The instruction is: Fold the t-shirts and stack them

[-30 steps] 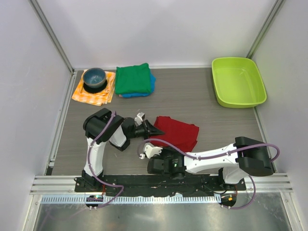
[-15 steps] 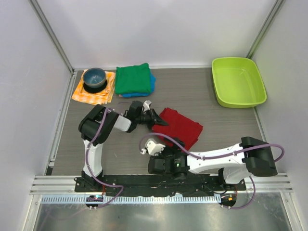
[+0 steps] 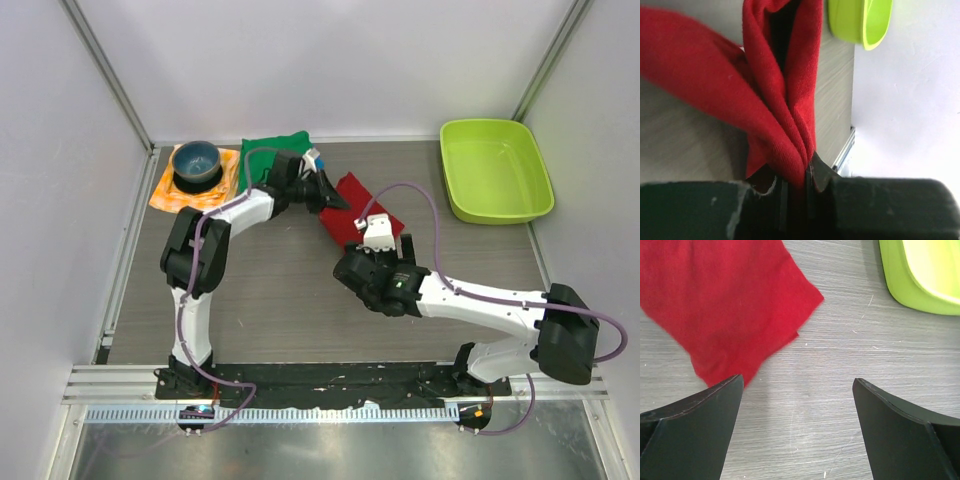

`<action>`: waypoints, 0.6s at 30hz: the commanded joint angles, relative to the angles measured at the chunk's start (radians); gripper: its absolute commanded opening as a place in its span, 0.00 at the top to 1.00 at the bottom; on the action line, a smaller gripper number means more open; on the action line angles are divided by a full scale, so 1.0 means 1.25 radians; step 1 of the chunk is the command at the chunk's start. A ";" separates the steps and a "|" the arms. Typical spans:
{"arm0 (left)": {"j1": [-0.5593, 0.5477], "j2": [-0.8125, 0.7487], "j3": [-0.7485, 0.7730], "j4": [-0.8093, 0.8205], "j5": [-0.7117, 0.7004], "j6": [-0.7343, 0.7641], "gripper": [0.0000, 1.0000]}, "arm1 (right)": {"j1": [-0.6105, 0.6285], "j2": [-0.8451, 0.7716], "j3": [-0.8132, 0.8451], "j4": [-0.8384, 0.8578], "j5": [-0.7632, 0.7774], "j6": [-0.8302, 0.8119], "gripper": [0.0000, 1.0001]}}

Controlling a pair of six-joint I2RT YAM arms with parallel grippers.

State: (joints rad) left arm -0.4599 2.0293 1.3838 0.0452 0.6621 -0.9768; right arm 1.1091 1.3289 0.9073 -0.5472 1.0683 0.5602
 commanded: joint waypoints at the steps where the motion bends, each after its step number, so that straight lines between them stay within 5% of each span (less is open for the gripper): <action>1: 0.022 0.083 0.247 -0.189 0.002 0.128 1.00 | -0.021 -0.035 -0.037 0.051 -0.020 0.083 0.03; 12: 0.099 0.405 0.899 -0.492 0.034 0.272 1.00 | -0.022 -0.034 -0.123 0.171 -0.102 0.105 0.02; 18: 0.182 0.416 0.913 -0.363 0.102 0.186 1.00 | -0.022 -0.014 -0.155 0.233 -0.142 0.096 0.02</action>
State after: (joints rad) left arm -0.3099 2.5759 2.4886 -0.4965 0.7013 -0.6983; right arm 1.0779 1.3033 0.7345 -0.3660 0.9096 0.6579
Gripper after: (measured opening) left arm 0.151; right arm 0.978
